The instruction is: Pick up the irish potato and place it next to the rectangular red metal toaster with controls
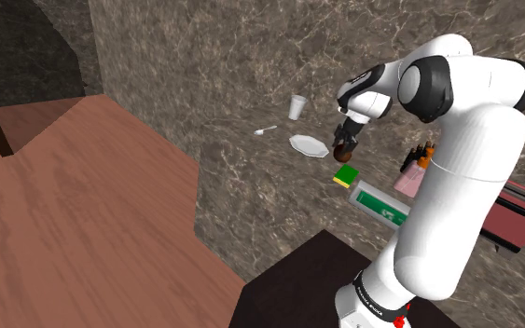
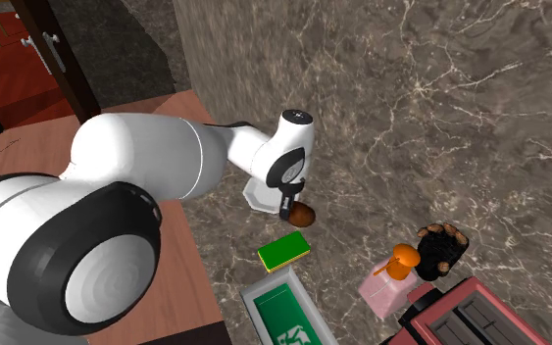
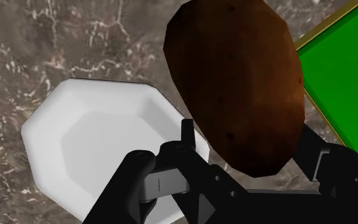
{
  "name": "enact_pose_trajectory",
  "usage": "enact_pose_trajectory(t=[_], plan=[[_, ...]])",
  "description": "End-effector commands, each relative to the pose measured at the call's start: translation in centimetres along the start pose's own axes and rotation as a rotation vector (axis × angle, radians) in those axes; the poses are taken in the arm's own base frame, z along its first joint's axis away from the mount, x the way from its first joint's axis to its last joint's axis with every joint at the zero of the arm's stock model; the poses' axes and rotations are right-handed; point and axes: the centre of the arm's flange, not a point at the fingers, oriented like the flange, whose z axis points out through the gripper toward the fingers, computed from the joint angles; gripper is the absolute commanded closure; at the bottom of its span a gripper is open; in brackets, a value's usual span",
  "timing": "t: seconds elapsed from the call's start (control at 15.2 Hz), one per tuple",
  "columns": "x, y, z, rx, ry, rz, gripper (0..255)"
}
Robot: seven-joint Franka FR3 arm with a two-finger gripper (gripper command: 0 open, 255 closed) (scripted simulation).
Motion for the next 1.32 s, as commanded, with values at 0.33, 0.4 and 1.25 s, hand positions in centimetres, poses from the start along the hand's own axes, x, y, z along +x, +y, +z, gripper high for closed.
enact_pose_trajectory(t=[0.33,0.4,1.25], plan=[[0.2,0.1,-3.8,0.0,0.0,0.0,255],[0.3,0.2,-4.3,0.0,0.0,0.0,255],[0.6,0.6,-11.1,0.0,0.0,0.0,255]])
